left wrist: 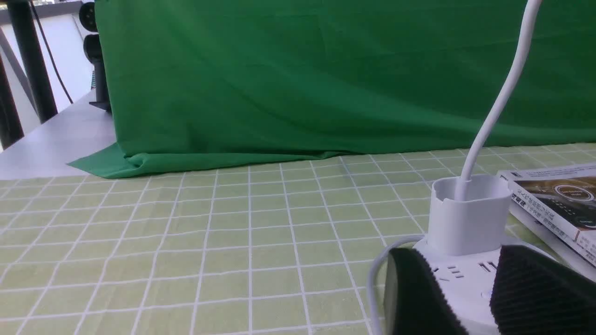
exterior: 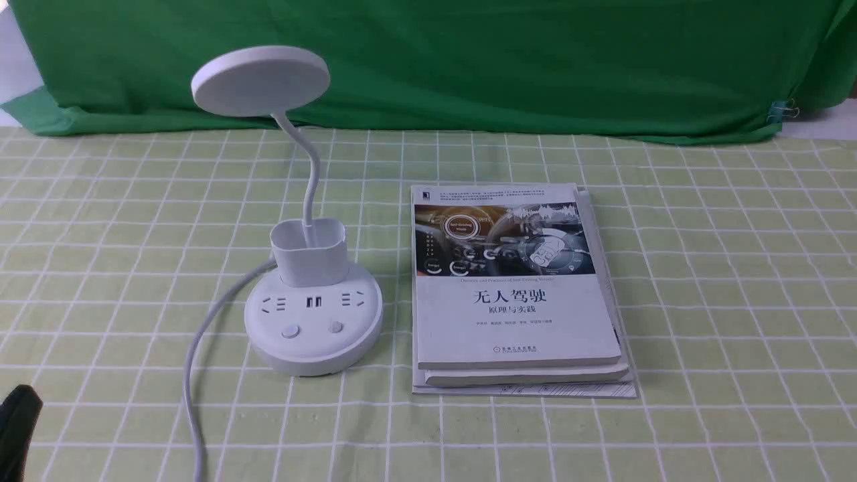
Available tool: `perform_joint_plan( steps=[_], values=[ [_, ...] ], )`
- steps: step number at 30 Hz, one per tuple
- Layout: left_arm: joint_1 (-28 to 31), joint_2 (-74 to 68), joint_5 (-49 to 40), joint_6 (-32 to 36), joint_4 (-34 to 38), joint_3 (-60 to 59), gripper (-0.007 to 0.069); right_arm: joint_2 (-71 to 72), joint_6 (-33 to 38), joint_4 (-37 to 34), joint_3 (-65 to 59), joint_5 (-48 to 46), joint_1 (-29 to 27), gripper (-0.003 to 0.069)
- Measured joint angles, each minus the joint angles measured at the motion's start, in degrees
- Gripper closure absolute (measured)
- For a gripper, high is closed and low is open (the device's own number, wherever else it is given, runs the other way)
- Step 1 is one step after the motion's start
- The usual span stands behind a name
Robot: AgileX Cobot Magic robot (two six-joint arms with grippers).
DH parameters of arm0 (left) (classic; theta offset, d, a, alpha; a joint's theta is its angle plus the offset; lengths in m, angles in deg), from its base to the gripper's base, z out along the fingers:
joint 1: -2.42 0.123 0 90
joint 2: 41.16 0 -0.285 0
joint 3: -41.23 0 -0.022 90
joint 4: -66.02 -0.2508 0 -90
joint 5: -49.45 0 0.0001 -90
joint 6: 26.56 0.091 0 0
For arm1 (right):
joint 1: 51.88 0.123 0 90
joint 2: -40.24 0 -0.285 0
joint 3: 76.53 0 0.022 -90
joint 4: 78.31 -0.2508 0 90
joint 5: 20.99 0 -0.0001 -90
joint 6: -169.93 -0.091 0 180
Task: Turn on the table lamp on the green coffee tablecloth with your hand.
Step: 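Press the power button on the lamp base to turn the lamp on with the left gripper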
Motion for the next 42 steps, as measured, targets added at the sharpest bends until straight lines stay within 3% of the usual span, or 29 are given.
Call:
perform_joint_plan(
  steps=[9, 13, 16, 20, 23, 28, 32, 34, 42],
  values=[
    [0.0, 0.0, -0.6, 0.0, 0.3, 0.0, 0.0388, 0.0, 0.0, 0.0, 0.0, 0.0, 0.0, 0.0417],
    [0.0, 0.0, 4.9, -1.6, 4.3, 0.0, 0.0388, 0.0, 0.0, 0.0, 0.0, 0.0, 0.0, 0.0417],
    [0.0, 0.0, 17.8, -9.2, 12.0, 0.0, 0.0388, 0.0, 0.0, 0.0, 0.0, 0.0, 0.0, 0.0417],
    [0.0, 0.1, 24.6, -9.9, 12.5, 0.6, 0.0388, 0.0, 0.0, 0.0, 0.0, 0.0, 0.0, 0.0417],
    [0.0, -0.3, 20.3, -9.4, 12.4, 3.6, 0.0388, 0.0, 0.0, 0.0, 0.0, 0.0, 0.0, 0.0417],
    [0.0, -8.1, -1.6, -9.2, 10.3, 21.4, 0.0388, 0.0, 0.0, 0.0, 0.0, 0.0, 0.0, 0.0417],
    [0.0, -18.1, -25.0, -9.5, 9.8, 35.0, 0.0388, 0.0, 0.0, 0.0, 0.0, 0.0, 0.0, 0.0417],
    [0.0, -21.9, -31.3, -8.9, 9.2, 37.8, 0.0388, 0.0, 0.0, 0.0, 0.0, 0.0, 0.0, 0.0417],
    [0.0, -32.1, -32.4, -8.3, 11.2, 38.9, 0.0388, 0.0, 0.0, 0.0, 0.0, 0.0, 0.0, 0.0417]
  ],
)
